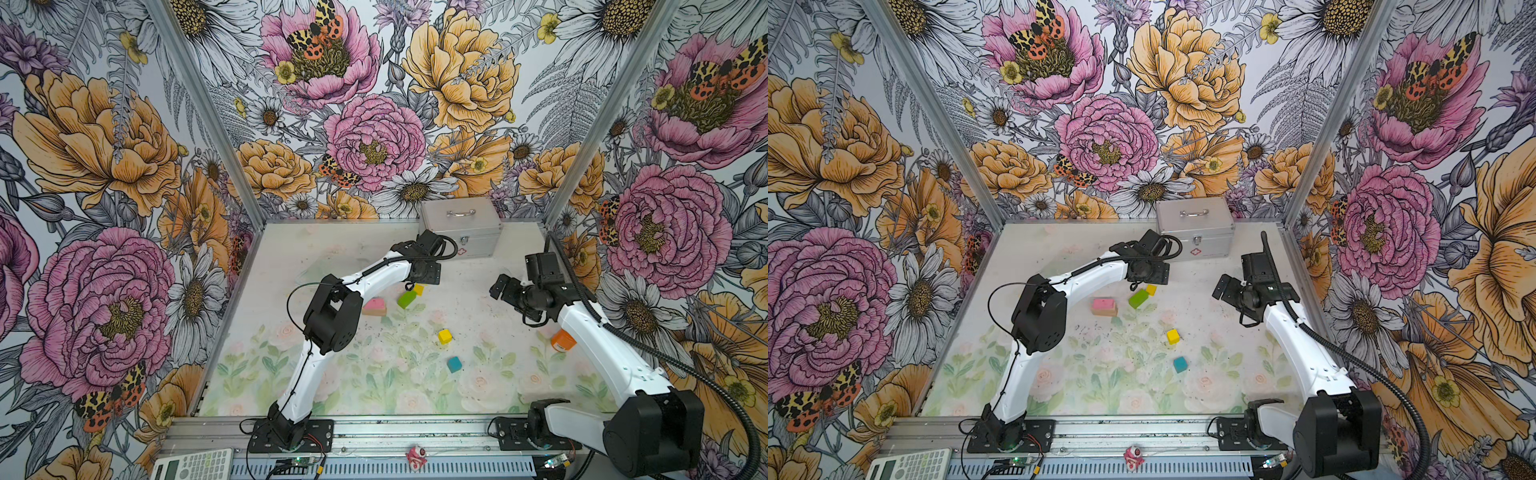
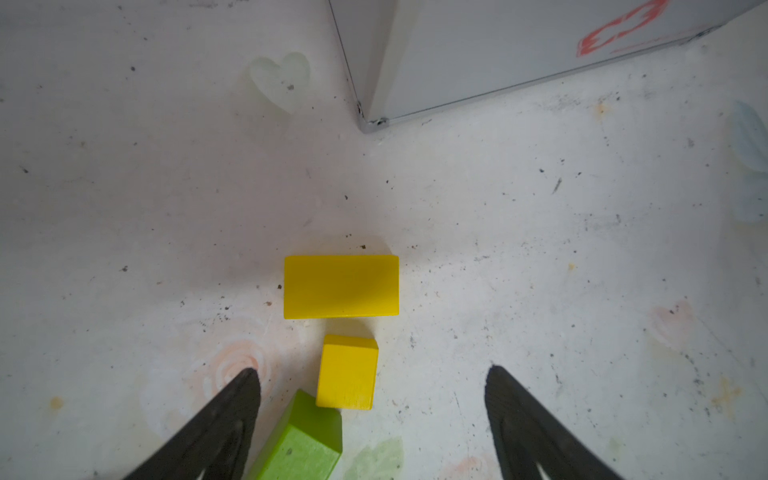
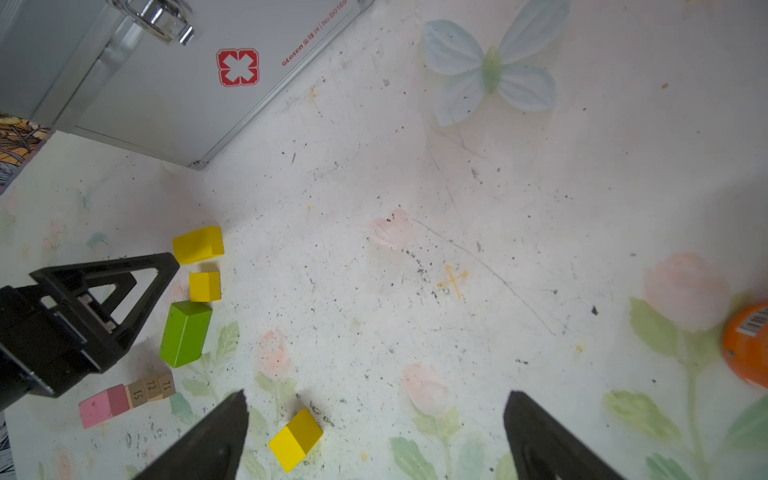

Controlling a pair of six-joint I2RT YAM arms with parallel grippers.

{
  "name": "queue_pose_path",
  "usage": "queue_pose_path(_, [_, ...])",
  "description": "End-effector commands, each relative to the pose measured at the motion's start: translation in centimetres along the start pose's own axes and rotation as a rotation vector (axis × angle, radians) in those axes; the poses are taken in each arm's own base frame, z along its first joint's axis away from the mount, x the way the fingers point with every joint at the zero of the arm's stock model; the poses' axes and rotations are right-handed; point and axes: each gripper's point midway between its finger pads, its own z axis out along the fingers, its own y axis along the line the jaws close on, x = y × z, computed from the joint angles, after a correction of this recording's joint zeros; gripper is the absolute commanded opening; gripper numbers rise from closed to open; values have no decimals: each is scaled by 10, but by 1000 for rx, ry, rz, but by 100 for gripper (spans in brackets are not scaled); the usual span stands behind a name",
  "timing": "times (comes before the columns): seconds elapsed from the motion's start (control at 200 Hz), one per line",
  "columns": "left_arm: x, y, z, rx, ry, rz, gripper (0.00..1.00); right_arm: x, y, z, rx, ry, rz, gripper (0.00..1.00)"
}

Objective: Build the wood block tower

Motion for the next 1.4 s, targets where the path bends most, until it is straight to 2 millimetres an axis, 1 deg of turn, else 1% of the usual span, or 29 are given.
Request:
queue_pose_path(0.0, [0,6,10,-35,14,35,86,-3,4,-2,-39,-16,-13,98])
queue_pose_path(0.185, [-4,12,19,-49,23,33,86,-8,3,-11,-63,-36,-2,100])
queue_pose_path(0.35, [-3,18,28,-56,41,27,86,-10,0,-12,-68,-38,6,100])
queue_pose_path(0.65, [-1,15,41,-48,60,40,86,-9,-5,-10,-69,-25,8,100])
queue_pose_path(0.791, [-2,13,45,-49,65,44,86,-11,-6,-12,-74,-30,9,100])
queue_pose_path(1.176, [6,12,48,-47,91,62,83,-9,-6,-12,-86,-23,13,100])
queue_pose_path(1.276, [6,12,49,-45,92,71,79,-8,-6,-12,-88,-21,10,100])
queue_pose_path(1.396, [7,12,51,-45,96,75,78,-8,-5,-13,-93,-21,10,100])
